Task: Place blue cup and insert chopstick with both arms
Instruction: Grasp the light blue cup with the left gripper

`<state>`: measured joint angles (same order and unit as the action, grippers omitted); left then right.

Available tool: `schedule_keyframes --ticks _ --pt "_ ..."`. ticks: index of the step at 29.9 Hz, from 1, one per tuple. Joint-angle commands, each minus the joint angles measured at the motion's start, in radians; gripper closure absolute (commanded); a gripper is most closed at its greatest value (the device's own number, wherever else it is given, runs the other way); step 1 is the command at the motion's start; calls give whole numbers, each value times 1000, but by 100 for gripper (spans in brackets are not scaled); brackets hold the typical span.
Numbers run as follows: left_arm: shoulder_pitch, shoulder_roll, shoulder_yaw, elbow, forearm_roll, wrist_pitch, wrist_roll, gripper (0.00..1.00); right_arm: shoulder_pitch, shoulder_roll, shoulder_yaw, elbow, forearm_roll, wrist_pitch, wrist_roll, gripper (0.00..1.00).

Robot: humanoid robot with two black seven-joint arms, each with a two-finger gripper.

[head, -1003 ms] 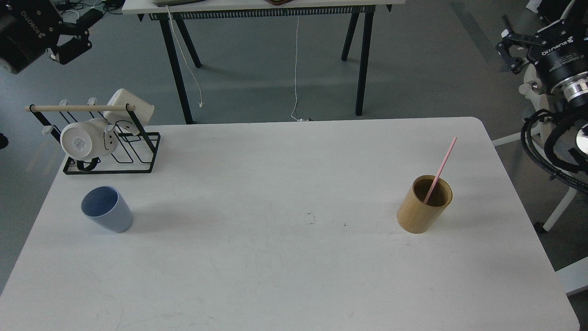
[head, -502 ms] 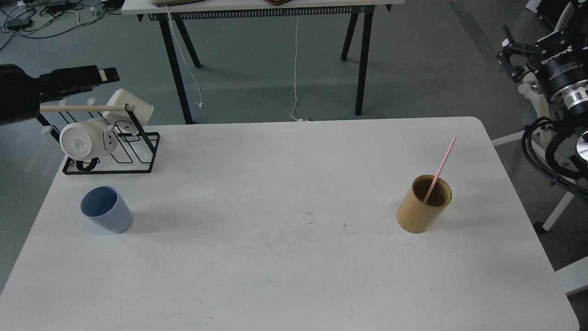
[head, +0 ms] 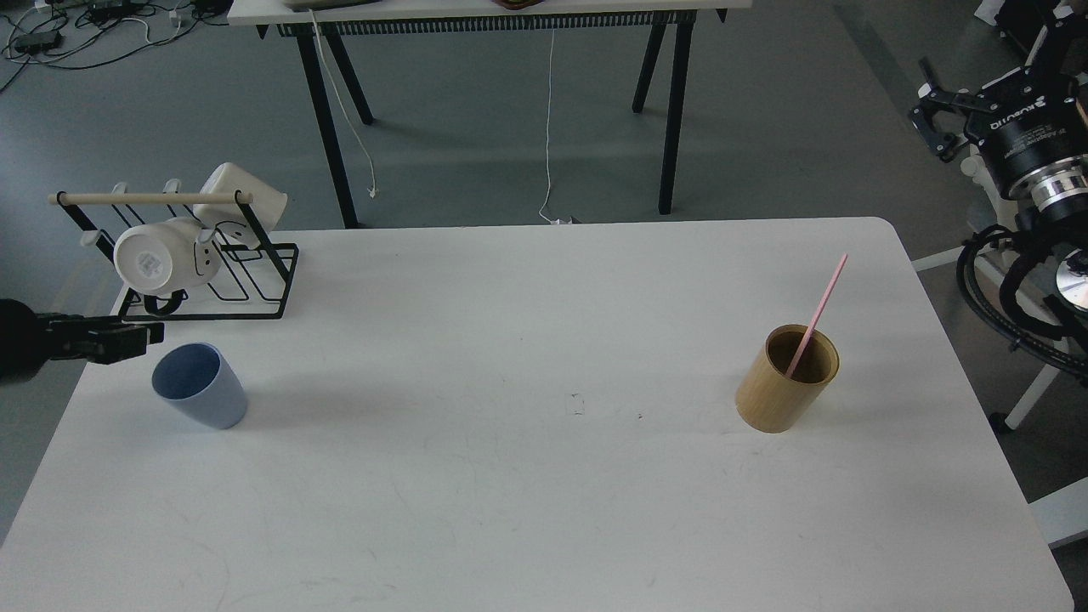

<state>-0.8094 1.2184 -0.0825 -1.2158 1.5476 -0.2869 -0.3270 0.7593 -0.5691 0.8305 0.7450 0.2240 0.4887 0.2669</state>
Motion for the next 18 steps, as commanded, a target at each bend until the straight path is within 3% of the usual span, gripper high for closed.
schedule_keyframes --ticks 1,10,18 --pt "2 -60 41 53 41 58 6 43 -8 0 2 2 0 0 0 1" --pt "4 -120 43 122 51 57 3 43 -11 0 4 2 0 0 0 1" --pt "47 -191 44 206 57 57 -3 50 -11 -6 4 4 0 0 0 1"
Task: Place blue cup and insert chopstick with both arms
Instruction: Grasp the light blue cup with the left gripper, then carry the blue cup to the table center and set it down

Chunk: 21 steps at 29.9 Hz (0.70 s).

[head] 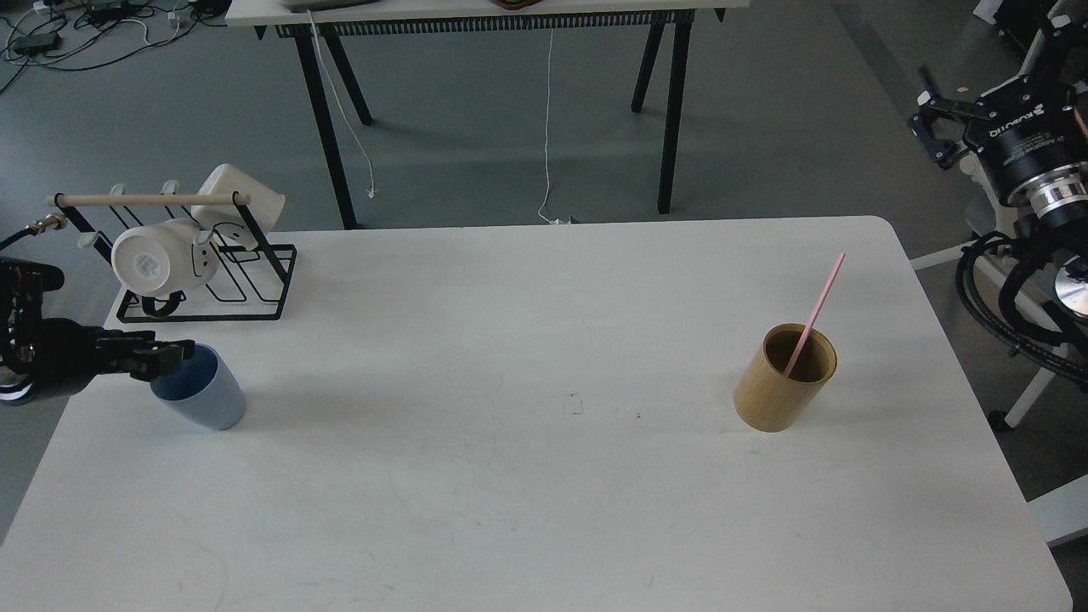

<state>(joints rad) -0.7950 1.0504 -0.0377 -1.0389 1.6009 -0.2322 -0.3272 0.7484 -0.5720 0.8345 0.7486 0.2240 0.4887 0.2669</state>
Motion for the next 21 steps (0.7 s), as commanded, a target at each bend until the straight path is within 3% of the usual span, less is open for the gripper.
schedule_keyframes --ticks 1,6,10,14,17,21 --pt "48 -24 -1 29 11 4 -4 53 0 -5 0 0 0 0 0 1" --pt "53 -29 -14 29 53 7 -9 82 -1 -2 -6 -8 -2 0 0 1" --pt "40 -41 -18 29 51 4 -19 92 -4 1 -14 -9 -9 0 0 1" --pt "27 -40 -19 29 53 -6 -62 95 -9 0 -14 -8 -11 0 0 1" --pt "-24 -38 -19 29 50 -38 -127 97 -9 -8 -11 -6 -11 0 0 1" --pt "-154 -56 -19 -3 51 -150 -130 98 11 -14 -12 -5 -14 0 -3 1"
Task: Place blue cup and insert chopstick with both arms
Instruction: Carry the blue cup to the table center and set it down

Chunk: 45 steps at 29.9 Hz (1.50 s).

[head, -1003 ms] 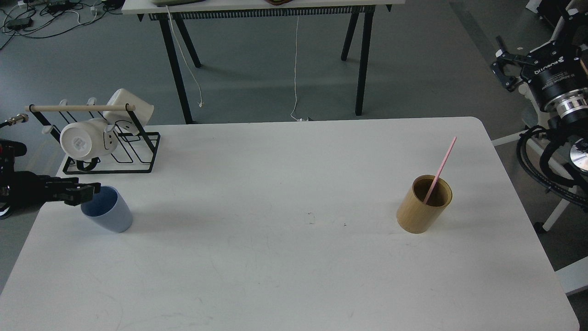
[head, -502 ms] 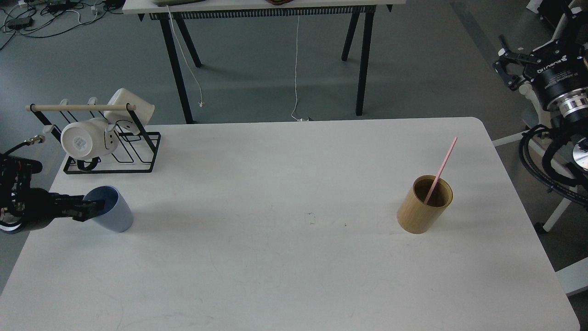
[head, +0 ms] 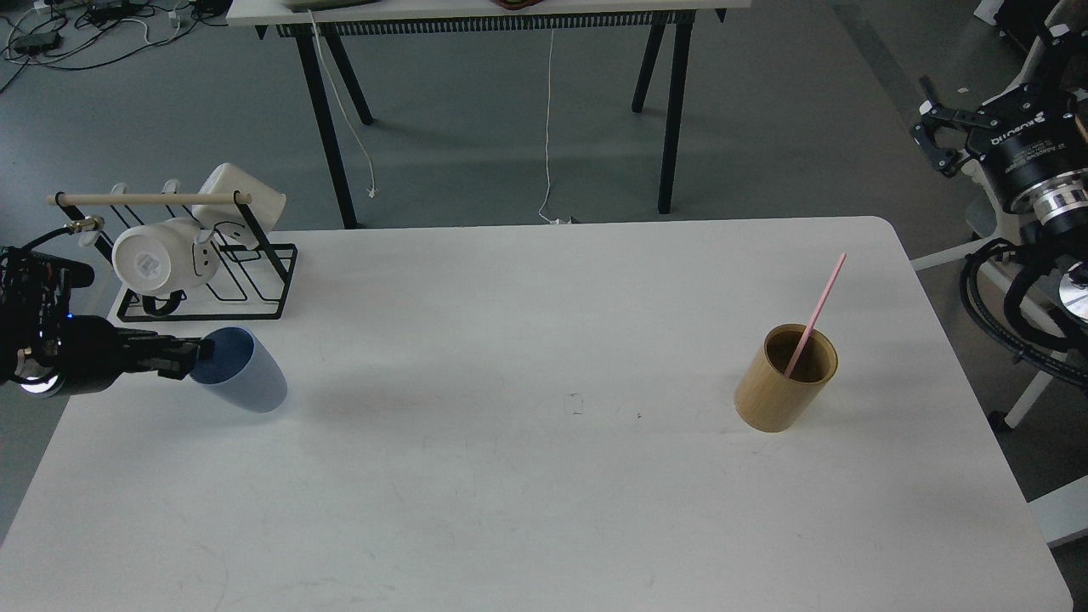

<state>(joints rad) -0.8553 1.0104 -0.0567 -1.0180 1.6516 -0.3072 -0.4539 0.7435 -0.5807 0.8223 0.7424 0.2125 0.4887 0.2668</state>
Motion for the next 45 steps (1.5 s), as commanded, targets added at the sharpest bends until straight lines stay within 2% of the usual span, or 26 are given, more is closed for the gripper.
schedule_keyframes --ticks 1,3,5,6,9,11,18,23,29,37,45 --pt "-128 -24 1 -40 1 -96 0 98 28 -8 -2 2 -2 0 -3 1" --pt "-181 -45 2 -80 2 -139 11 98 69 -14 -2 2 -16 0 -8 1" --pt "-235 -68 5 -149 4 -173 49 98 120 -31 -3 0 -42 0 -9 1" --pt "-254 -78 6 -186 5 -181 78 98 137 -39 -3 0 -53 0 -11 1" --pt "-287 -99 9 -305 60 -181 211 96 177 -44 -6 2 -76 0 -14 1" --pt "-294 -143 6 -353 144 -181 256 96 189 -42 -6 2 -99 0 -12 1" --pt "-294 -482 14 -361 330 -181 279 96 228 -45 -6 5 -150 -21 -14 1" --pt "-222 -651 15 -355 379 -181 337 95 221 -76 -6 6 -150 -24 -15 1" --pt "-159 -725 18 -263 476 -181 363 94 198 -111 -9 3 -151 -12 -14 1" --pt "-125 -754 -6 -246 499 -181 354 93 192 -114 -8 5 -151 -12 -14 1" --pt "-120 -750 -69 -251 498 -181 350 75 182 -114 -6 6 -151 -10 -14 1"
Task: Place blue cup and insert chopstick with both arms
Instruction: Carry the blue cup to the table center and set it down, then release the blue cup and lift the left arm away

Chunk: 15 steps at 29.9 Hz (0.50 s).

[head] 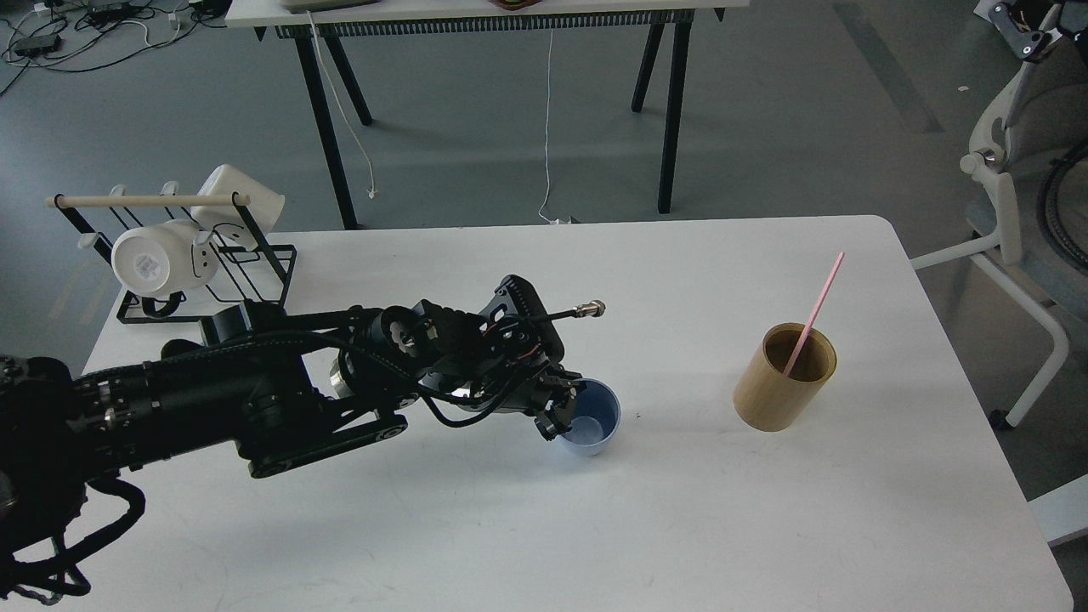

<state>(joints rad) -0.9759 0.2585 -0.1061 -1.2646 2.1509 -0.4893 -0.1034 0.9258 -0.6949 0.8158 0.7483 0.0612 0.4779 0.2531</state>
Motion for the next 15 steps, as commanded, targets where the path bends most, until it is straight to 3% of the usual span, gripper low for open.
schedule_keyframes --ticks 1,2,4,5,11,15 --pt "0 2 -26 -4 -6 1 -2 70 -2 0 0 0 0 1 0 1" --pt "0 2 -30 -5 -9 1 -1 65 -2 0 0 0 0 1 0 1" --pt "2 2 -37 -7 -16 1 -1 44 -2 2 0 0 2 1 0 1" --pt "2 2 -41 -9 -16 1 -2 38 -2 0 0 0 2 1 0 1" --pt "22 15 -165 -9 -87 1 -2 28 -10 -1 -1 6 0 2 0 1" --pt "23 39 -366 -2 -276 1 -1 20 -68 -84 -6 109 -15 -18 3 1"
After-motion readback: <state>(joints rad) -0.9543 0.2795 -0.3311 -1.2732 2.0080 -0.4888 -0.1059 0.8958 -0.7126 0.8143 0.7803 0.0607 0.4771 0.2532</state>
